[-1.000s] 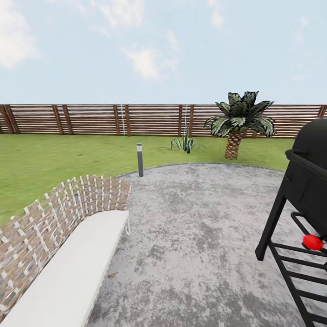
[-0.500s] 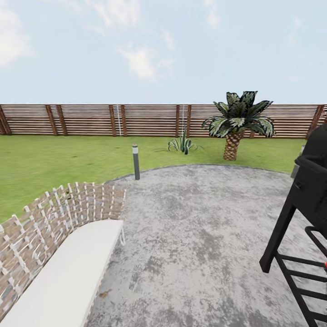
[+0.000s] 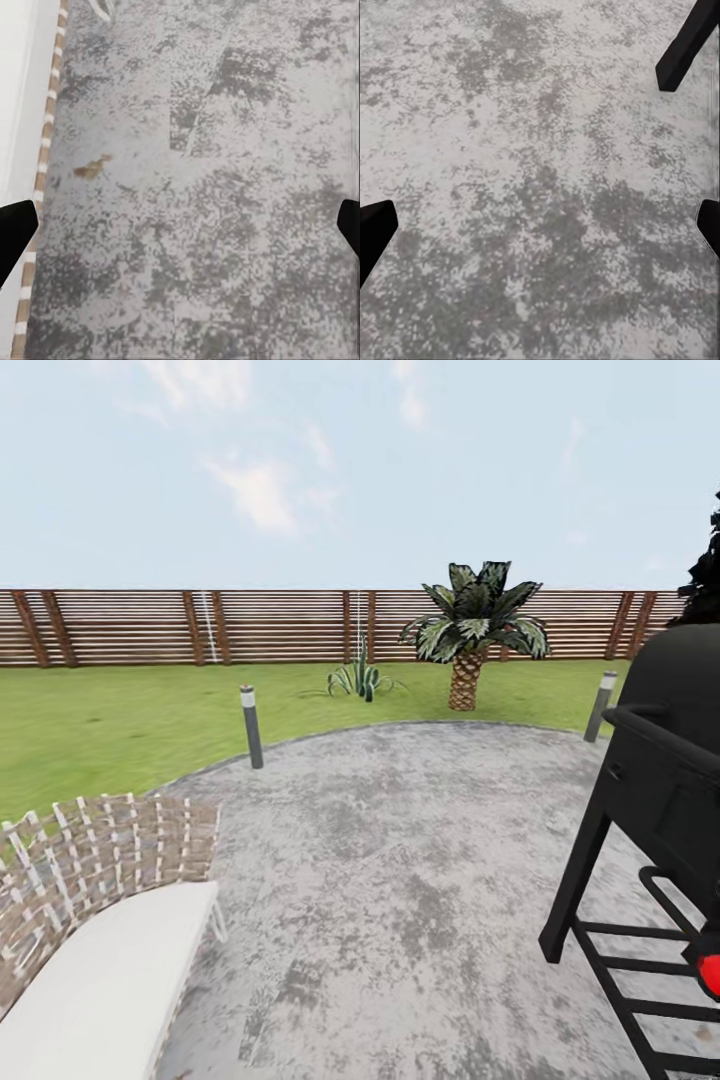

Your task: In the garden, pick up the pesticide atomizer on the floor and spray pesticide onto both trees until each tree trunk is fully covered.

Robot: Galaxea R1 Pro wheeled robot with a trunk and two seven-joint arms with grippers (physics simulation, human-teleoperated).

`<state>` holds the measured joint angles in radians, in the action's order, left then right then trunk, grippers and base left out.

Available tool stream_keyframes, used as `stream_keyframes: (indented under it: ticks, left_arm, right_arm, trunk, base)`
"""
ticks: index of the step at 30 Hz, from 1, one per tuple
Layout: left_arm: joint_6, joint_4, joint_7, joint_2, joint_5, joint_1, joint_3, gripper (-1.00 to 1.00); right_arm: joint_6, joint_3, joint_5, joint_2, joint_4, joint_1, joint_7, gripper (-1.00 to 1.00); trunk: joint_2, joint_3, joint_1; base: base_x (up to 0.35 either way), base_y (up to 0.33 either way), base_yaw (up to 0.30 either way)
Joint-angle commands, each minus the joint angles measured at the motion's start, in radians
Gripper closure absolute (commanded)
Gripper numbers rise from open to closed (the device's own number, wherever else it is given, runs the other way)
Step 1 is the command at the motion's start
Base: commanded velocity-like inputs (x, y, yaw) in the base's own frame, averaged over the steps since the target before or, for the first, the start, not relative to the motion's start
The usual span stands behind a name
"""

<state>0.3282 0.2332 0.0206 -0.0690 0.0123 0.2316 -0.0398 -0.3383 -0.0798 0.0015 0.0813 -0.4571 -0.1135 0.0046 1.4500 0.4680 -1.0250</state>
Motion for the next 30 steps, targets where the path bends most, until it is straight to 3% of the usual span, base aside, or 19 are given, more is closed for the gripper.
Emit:
stream_keyframes:
  ticks: [1, 30]
  left_arm:
    - [0.000, 0.000, 0.000, 0.000, 0.000, 0.000, 0.000, -1.00]
    - [-0.001, 0.000, 0.001, -0.001, 0.000, 0.000, 0.000, -1.00]
  right_arm:
    - [0.000, 0.000, 0.000, 0.000, 0.000, 0.000, 0.000, -1.00]
    - [-0.001, 0.002, 0.003, 0.000, 0.000, 0.000, 0.002, -1.00]
  trunk:
    - [0.000, 0.000, 0.000]
    - [0.000, 0.000, 0.000]
  base:
    - [0.338, 0.000, -0.267]
    - [0.338, 0.000, -0.022]
